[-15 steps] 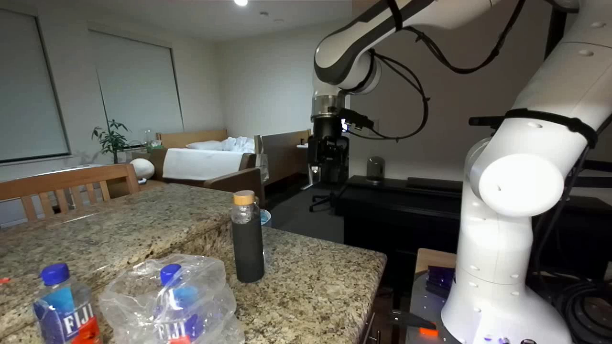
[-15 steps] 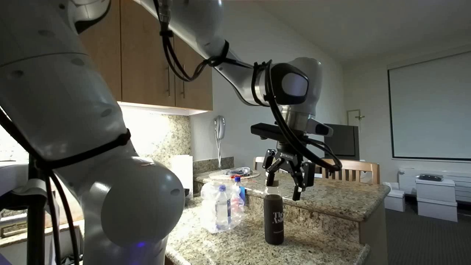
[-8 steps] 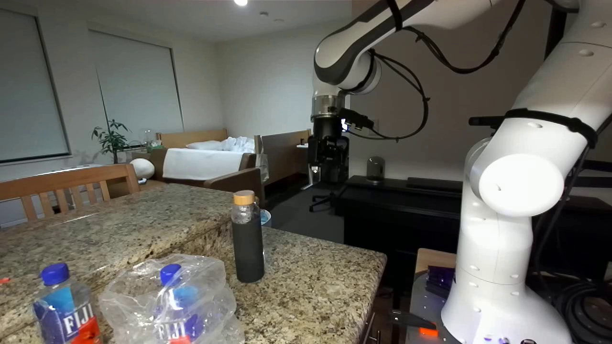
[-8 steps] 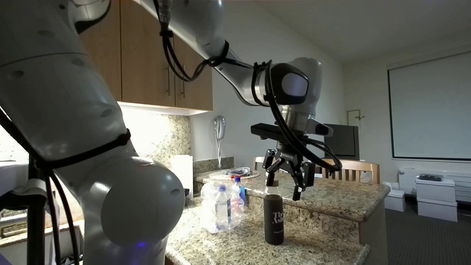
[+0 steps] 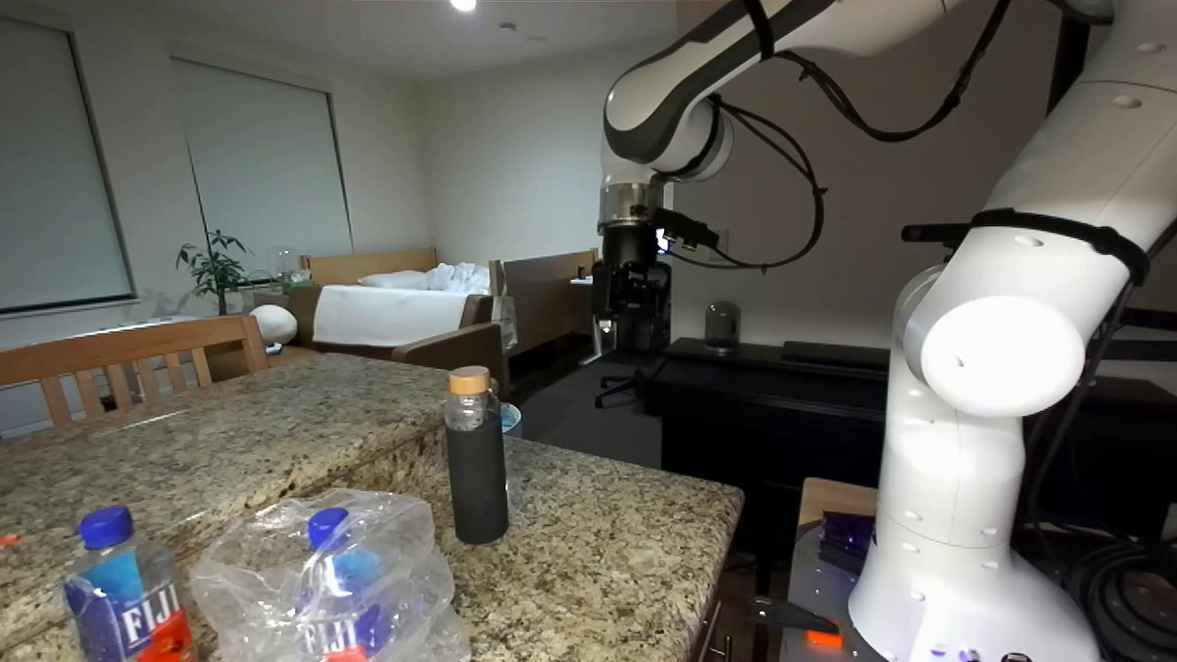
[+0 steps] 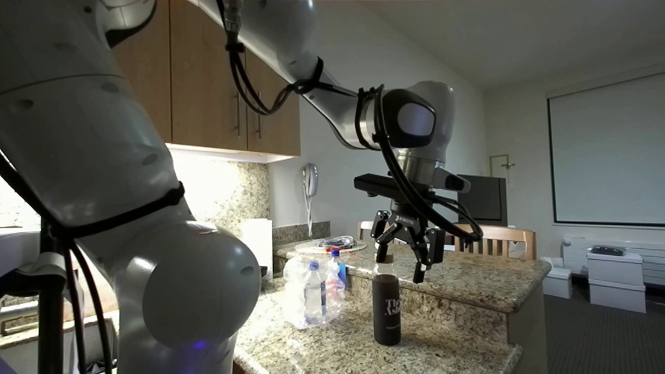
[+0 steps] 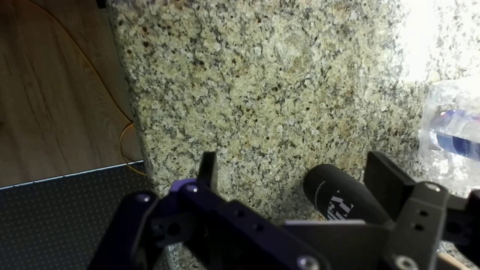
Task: Put the plastic over the brown bottle
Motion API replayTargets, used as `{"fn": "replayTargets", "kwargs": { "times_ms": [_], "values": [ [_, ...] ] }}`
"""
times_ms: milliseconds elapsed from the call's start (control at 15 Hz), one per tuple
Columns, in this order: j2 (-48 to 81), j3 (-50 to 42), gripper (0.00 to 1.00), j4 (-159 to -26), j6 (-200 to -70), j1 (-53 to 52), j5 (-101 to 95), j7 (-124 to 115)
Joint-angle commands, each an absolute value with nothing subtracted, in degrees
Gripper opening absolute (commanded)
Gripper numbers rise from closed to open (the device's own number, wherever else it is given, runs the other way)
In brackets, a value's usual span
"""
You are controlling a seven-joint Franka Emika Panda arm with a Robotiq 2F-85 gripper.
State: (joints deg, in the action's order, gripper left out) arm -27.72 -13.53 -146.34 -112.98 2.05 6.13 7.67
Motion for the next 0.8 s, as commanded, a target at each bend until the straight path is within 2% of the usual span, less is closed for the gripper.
{"fn": "replayTargets", "kwargs": {
  "times_ms": [0,467,733],
  "values": [
    [-27.5,-12.1,1.00,-146.2,-112.8,3.6,6.9,8.3],
    [-27.5,-12.1,1.00,-146.2,-112.8,3.6,6.9,8.3],
    [-25.8,-7.6,1.00,-146.5,-114.9,0.6,9.8,5.7]
  ]
}}
